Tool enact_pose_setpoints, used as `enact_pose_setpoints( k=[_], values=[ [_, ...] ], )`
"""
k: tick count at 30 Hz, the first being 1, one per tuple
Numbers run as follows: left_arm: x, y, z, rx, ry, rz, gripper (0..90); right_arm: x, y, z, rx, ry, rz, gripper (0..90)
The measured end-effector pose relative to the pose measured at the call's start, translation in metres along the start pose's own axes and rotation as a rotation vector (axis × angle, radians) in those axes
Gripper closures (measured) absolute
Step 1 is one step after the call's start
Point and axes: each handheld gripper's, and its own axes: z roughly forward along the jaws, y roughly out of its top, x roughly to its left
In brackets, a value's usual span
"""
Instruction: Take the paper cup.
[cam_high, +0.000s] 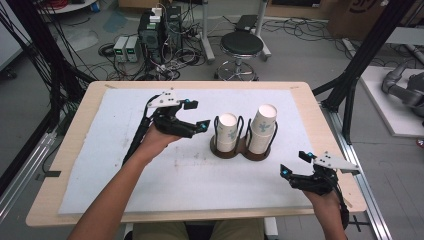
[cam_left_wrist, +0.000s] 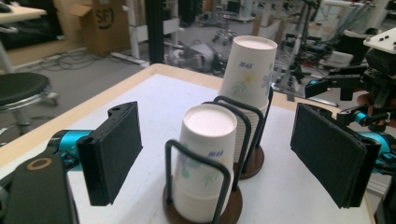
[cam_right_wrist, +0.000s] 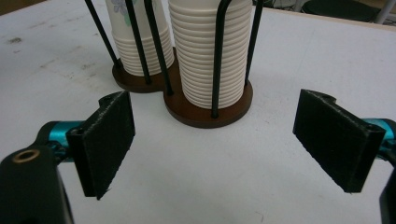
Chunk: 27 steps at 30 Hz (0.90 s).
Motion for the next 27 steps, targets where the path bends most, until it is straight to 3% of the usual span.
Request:
enact_pose_setpoints(
  k=[7,10,13,20,27],
  values=[
    [0.009,0.006,0.035,0.055,-0.027,0.003,16.4,0.0,0.0,0.0,-0.001,0.003,0.005,13.1],
    [0.011,0.005,0.044,0.061,-0.027,-0.01,16.7,-0.001,0.0,0.0,0.0,0.006,-0.001,13.1],
    [0.014,-0.001,0.058,0.098,-0.022,-0.012,17.0,0.0,0.0,0.0,0.001,0.008,0.002,13.1],
    [0.014,-0.009,0.074,0.154,-0.011,0.006,17.0,-0.001,0.0,-0.001,-0.001,0.007,0.0,13.1],
    [0.012,-0.009,0.078,0.152,-0.022,0.009,17.1,-0.002,0.0,-0.001,-0.001,0.006,0.006,13.1]
  ],
)
